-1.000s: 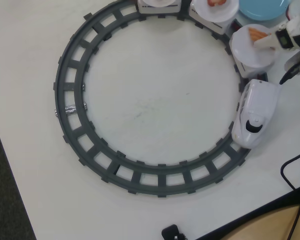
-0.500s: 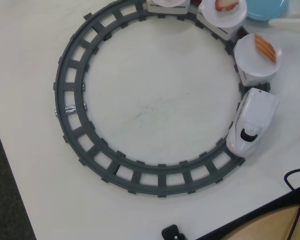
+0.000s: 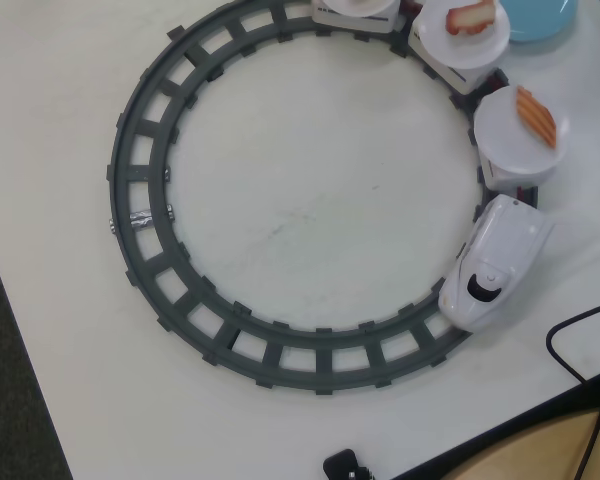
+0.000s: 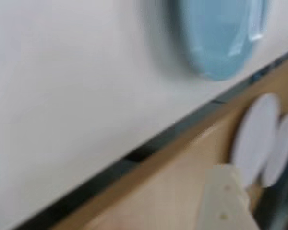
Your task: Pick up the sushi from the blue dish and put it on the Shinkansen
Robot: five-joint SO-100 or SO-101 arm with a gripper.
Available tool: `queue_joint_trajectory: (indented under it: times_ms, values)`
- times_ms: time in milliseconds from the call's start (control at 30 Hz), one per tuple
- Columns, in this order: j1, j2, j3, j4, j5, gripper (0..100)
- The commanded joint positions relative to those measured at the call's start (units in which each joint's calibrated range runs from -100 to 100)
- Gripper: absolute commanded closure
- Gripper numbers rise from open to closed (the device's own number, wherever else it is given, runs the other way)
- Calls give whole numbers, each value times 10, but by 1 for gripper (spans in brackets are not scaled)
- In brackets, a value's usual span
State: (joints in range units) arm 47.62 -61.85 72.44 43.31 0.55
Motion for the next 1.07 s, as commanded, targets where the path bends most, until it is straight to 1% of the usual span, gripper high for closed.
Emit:
queue_joint_trajectory:
  times_ms: [0, 167, 300, 433, 1033]
  values:
    - [-3, -99, 69, 29, -4, 73]
    - [-3, -260, 174, 86, -3, 73]
    - [-3, -375, 236, 162, -2, 73]
    - [-3, -365, 232, 192, -3, 73]
    - [-1, -367, 232, 193, -4, 73]
